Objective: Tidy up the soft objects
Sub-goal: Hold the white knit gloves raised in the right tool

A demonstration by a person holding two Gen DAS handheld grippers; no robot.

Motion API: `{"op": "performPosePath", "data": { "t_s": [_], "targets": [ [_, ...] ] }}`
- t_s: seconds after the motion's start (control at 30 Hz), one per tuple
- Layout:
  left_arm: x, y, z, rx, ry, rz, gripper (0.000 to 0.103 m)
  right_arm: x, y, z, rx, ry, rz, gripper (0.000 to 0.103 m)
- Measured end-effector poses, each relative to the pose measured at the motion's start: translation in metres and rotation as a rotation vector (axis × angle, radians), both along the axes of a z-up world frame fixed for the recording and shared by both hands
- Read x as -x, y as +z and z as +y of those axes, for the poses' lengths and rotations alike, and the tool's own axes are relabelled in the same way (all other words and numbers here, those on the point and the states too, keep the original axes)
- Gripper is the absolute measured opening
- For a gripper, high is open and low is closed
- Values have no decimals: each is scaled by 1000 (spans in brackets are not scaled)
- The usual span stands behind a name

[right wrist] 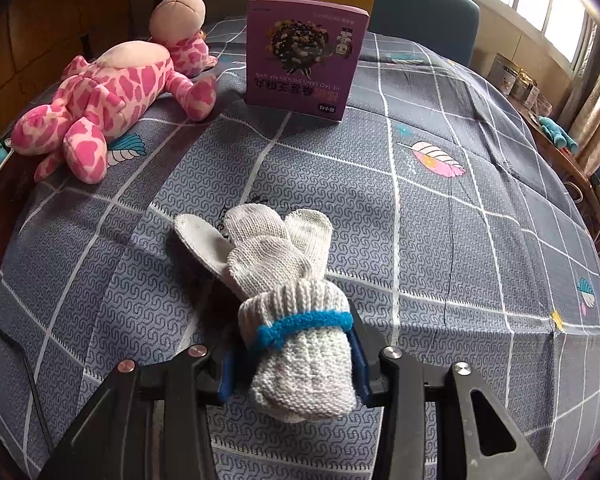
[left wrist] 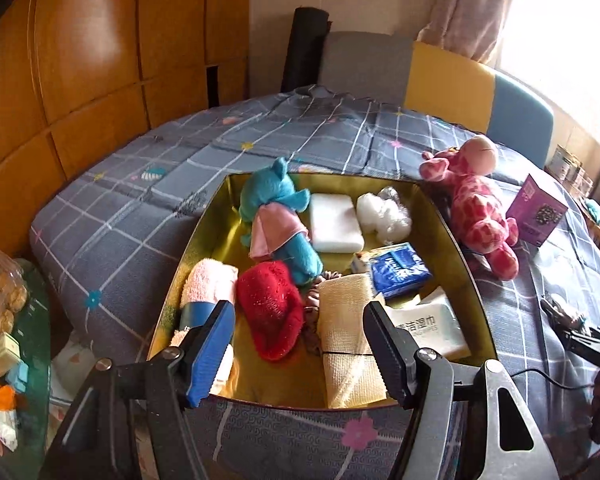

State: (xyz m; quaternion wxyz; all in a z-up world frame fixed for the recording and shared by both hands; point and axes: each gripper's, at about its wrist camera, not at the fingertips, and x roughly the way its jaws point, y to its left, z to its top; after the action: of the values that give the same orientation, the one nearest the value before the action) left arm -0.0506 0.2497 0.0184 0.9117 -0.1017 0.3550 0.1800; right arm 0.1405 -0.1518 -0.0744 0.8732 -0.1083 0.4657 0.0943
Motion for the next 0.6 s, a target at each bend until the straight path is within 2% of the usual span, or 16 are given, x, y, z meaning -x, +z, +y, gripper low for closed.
{"op": "performPosePath", "data": {
  "t_s": [0.37,0.6],
  "targets": [
    [11,4,-3,-9,-8,-31,69,13,-4,2,-3,-73,-86,43],
    [14,9,-5,-16,-18,-51,69,14,-4,1,-13,-84,-105,43]
  ]
}}
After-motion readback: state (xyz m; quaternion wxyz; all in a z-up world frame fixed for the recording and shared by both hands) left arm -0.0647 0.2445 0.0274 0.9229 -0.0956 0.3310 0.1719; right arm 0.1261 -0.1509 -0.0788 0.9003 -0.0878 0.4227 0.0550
